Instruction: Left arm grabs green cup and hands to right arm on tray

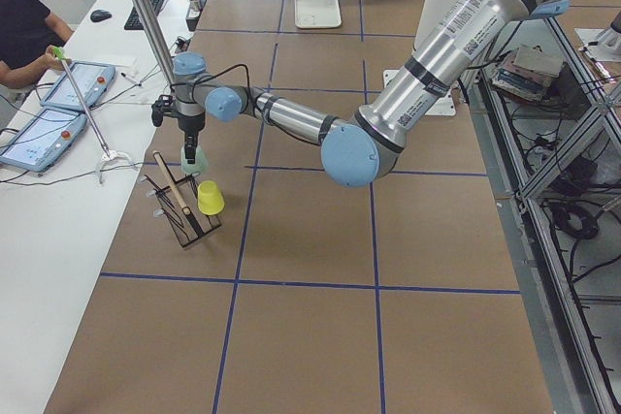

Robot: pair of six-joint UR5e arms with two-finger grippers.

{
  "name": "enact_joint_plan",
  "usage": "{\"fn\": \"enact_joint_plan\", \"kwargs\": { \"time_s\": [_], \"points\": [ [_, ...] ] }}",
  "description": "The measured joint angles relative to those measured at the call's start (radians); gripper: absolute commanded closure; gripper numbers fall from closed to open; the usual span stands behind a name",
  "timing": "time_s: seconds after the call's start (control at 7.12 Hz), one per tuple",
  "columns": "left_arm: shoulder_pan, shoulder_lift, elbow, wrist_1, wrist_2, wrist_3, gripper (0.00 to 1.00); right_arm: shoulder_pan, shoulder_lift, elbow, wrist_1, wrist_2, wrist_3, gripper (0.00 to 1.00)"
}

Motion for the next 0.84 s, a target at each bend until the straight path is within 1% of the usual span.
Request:
{"fn": "enact_joint_plan", "kwargs": {
  "time_s": [0.28,0.42,0.56,0.7,0.84],
  "points": [
    [-0.009,0.05,-0.245,0.175,0.001,0.004,0.95,-0.007,0.001,-0.002,0.0,0.008,0.003,0.0],
    [-0.01,0.056,-0.332,0.236,0.0,0.001,0.95,-0.016,0.005,-0.002,0.001,0.017,0.009,0.02],
    [-0.007,0.054,-0.383,0.26,-0.004,-0.019,0.95,-0.052,0.029,-0.001,0.003,0.043,0.049,0.02],
    [0.008,0.052,-0.409,0.259,-0.007,-0.077,0.94,-0.116,0.076,0.0,0.022,0.064,0.153,0.01],
    [0.049,0.052,-0.437,0.242,-0.01,-0.186,0.94,-0.22,0.144,0.0,0.104,0.037,0.369,0.0]
  ]
}}
